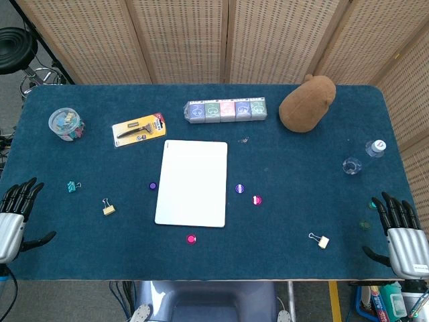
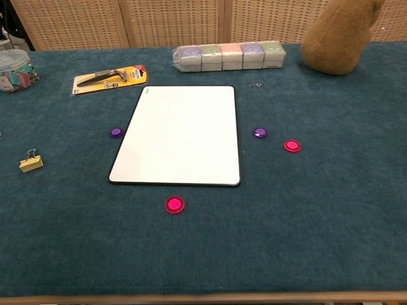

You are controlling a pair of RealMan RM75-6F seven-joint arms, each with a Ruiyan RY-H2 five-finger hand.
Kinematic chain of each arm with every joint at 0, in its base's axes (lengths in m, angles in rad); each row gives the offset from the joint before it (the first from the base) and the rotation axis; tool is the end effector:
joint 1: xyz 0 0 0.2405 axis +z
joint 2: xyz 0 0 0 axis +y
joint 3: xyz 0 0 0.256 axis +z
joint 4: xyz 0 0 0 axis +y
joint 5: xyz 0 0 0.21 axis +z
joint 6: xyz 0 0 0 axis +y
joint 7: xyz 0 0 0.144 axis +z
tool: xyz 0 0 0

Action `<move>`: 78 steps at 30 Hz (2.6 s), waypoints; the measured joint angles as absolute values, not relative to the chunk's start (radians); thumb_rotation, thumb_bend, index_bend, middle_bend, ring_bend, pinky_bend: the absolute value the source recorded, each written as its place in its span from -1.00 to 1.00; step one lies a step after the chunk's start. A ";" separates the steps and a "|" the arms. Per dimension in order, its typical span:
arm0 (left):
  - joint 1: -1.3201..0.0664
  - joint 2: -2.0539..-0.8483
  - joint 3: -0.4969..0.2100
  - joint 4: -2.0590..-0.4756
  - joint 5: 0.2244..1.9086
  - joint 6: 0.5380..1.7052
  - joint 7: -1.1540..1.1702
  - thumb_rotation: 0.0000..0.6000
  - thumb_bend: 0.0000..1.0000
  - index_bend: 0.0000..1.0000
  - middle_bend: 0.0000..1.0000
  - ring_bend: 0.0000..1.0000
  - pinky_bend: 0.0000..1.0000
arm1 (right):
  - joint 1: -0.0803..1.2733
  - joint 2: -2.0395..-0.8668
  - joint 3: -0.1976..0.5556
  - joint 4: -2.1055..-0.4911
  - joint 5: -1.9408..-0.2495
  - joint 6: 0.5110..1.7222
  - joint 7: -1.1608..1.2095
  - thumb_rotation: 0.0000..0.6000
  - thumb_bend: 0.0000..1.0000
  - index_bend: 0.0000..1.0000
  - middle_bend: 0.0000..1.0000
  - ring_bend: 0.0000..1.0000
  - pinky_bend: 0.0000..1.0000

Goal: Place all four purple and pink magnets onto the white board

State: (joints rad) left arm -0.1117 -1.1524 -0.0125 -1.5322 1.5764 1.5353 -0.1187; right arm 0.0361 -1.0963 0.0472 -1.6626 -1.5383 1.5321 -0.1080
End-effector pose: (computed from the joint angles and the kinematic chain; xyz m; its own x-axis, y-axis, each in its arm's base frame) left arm -0.3090 0.1822 0.1528 0.3325 -0.0137 0.9430 0.9371 -0.1075 -0.3320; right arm -0.3036 -0.1649 0.1655 0.4696 0.0222 0.8826 -0.8828 -0.0030 0.4698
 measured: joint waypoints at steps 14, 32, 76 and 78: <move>-0.106 -1.126 -0.011 -1.554 1.570 1.526 -0.143 1.00 -1.00 -1.00 -1.00 -1.00 -1.00 | 0.092 -1.094 0.033 -1.728 -1.580 1.438 -0.115 1.00 -1.00 -0.98 -1.00 -1.00 -1.00; -0.112 -1.094 -0.021 -1.580 1.531 1.484 -0.156 1.00 -1.00 -1.00 -1.00 -1.00 -1.00 | 0.474 -1.304 0.190 -1.784 -1.220 0.975 -0.335 1.00 -1.00 -0.59 -1.00 -1.00 -1.00; -0.123 -1.076 -0.015 -1.590 1.523 1.434 -0.193 1.00 -1.00 -1.00 -1.00 -1.00 -1.00 | 0.809 -1.536 0.208 -1.557 -0.627 0.923 -0.598 1.00 -0.51 -0.11 -1.00 -1.00 -1.00; -0.124 -1.075 -0.015 -1.591 1.523 1.433 -0.194 1.00 -1.00 -1.00 -1.00 -1.00 -1.00 | 0.817 -1.540 0.203 -1.553 -0.615 0.922 -0.600 1.00 -0.50 -0.11 -1.00 -1.00 -1.00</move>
